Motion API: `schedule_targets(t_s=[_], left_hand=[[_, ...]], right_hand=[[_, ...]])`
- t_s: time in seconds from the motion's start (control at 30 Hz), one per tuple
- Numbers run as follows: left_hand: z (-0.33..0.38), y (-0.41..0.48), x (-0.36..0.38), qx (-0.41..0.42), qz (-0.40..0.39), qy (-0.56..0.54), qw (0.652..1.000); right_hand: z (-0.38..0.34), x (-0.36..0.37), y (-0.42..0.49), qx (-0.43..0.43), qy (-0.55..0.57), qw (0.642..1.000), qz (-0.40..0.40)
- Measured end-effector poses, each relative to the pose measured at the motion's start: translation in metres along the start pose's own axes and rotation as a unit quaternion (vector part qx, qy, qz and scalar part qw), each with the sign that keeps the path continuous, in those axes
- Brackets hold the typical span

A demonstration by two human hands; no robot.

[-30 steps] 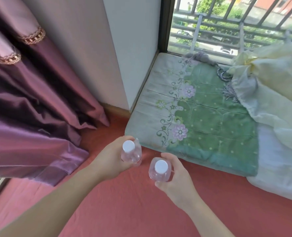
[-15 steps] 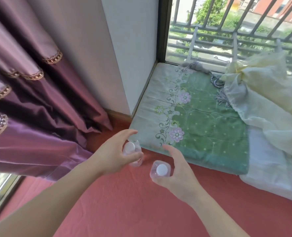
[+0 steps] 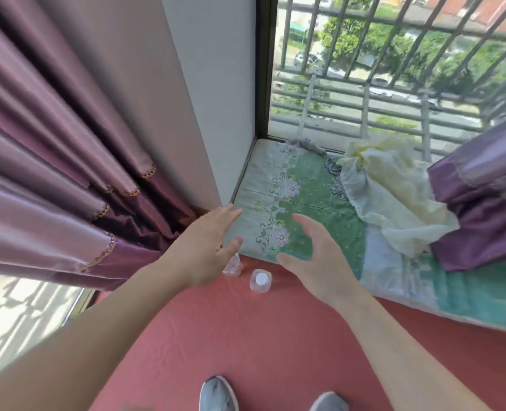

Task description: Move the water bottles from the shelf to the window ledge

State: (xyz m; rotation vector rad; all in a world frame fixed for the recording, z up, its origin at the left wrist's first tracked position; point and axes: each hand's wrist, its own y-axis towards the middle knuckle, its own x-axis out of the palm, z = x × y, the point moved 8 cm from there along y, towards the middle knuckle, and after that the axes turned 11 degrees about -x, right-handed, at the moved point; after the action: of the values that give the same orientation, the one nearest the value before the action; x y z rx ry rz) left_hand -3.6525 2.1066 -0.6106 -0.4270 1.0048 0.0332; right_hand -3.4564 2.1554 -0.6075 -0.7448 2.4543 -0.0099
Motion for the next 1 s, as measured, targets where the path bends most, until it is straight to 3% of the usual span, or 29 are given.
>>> schedule_targets(t_s=[0.33,0.57,0.73,1.0], left_hand=[[0.144,-0.083,-0.200,0.038,0.015,0.041,0.998],[0.252,-0.127,-0.318,0.099,0.040,0.039,0.994],[0.320,-0.148,-0.365,0.145,0.068,0.088,0.983],[0.382,-0.161,-0.382,0.128,0.087,0.120,0.981]], right_hand=[[-0.210,-0.156,-0.046,0.011,-0.075,0.997,-0.004],[-0.316,-0.252,-0.078,-0.001,-0.182,0.983,0.014],[-0.365,-0.315,-0.101,-0.030,-0.334,0.941,0.056],[-0.385,-0.394,-0.141,0.006,-0.367,0.925,0.099]])
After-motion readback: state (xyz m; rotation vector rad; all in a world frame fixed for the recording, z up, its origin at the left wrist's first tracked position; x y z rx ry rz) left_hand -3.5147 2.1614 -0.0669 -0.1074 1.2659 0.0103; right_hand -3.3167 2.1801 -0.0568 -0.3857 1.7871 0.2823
